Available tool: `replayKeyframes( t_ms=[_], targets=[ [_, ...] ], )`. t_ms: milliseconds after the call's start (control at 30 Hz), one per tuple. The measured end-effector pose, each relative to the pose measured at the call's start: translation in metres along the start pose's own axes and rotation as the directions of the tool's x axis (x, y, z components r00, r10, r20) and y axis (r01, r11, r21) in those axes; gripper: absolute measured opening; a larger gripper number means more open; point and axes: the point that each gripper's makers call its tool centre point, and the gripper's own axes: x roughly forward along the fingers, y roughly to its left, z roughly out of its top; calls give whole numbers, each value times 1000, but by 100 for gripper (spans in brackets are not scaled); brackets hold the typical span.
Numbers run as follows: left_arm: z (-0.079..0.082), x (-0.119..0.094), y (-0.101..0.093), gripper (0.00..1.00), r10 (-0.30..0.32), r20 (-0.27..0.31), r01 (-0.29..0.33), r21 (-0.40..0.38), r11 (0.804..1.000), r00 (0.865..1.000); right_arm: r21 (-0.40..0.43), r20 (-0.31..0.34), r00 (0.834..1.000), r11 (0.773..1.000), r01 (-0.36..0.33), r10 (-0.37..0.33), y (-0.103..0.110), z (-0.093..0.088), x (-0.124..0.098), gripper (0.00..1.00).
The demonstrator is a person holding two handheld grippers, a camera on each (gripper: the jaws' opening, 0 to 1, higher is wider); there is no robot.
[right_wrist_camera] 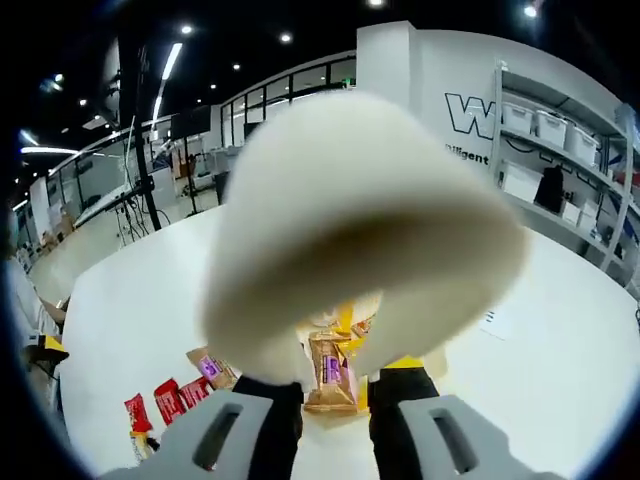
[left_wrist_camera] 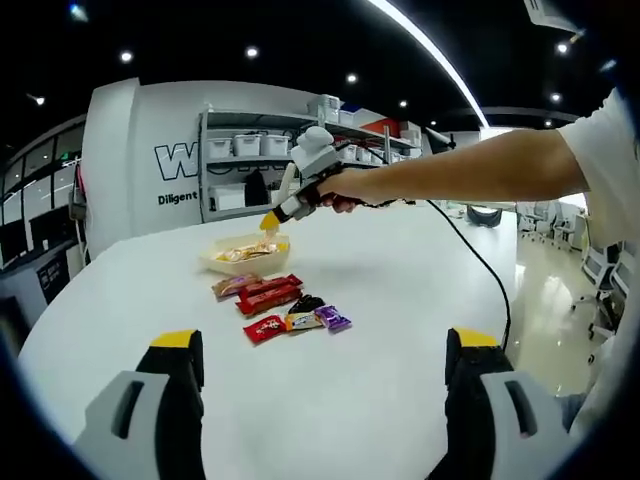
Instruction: Place the target food into the container with the food tongs after gripping and lifting it, then release it inside without dropping or visibly crushing the food.
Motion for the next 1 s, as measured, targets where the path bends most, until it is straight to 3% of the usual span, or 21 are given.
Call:
replayKeyframes(
  t_ms=[167, 267, 600, 1000],
  targets=[
    [3, -6, -3, 99, 5, 7, -5, -4, 1000, 1000, -18, 4, 1000, 1000, -4, 4, 6, 2, -14, 18],
    [4, -9, -2, 99, 9, 15, -9, -11, 1000, 1000, -30, 42, 999, 999, -11, 13, 13, 7, -22, 18],
    [10, -19, -3, 99, 22, 30, -22, -9, 1000, 999, -55, 30, 999, 998, -30, 31, 30, -5, -40, 18],
    [11, -27, -2, 99, 17, 49, -16, -19, 1000, 999, -83, 19, 998, 994, -64, 66, 56, -9, -45, 18]
  ],
)
